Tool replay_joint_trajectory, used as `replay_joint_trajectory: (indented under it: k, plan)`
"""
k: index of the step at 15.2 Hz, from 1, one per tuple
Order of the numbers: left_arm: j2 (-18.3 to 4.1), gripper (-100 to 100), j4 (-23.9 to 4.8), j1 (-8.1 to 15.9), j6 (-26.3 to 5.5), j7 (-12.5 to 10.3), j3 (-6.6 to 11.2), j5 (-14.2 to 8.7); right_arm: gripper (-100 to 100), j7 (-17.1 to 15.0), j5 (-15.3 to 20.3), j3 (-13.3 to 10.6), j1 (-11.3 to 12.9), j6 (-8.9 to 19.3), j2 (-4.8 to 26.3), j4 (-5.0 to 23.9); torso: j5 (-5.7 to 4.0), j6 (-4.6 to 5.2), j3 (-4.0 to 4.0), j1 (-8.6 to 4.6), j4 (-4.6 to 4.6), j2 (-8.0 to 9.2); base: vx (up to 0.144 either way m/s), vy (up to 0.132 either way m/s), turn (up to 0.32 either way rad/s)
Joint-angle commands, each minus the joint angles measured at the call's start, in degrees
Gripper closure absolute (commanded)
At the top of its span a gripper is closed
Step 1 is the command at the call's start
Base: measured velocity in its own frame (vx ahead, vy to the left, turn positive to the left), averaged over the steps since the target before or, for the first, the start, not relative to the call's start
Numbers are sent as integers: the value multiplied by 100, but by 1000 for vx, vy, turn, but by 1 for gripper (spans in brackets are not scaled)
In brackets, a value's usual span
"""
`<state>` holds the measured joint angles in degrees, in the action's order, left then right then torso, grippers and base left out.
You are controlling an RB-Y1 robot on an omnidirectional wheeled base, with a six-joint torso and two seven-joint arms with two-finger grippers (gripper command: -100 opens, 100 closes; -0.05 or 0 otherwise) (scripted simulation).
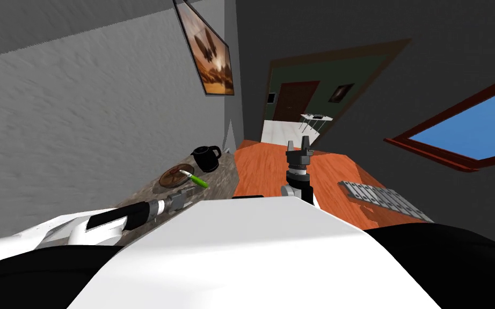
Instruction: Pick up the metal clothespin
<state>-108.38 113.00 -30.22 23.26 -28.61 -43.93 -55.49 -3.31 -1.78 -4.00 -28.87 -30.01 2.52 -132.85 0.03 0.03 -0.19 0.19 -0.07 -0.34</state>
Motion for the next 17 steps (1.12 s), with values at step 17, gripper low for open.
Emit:
replay_joint_trajectory:
  k: [17]
  plan:
    - [-865,-100,-567,-477,-445,-858,-1315,-1062,0,0,0,0,-2,0,0,0,0,2,-31,-3,-12,-54,95,23,-209]
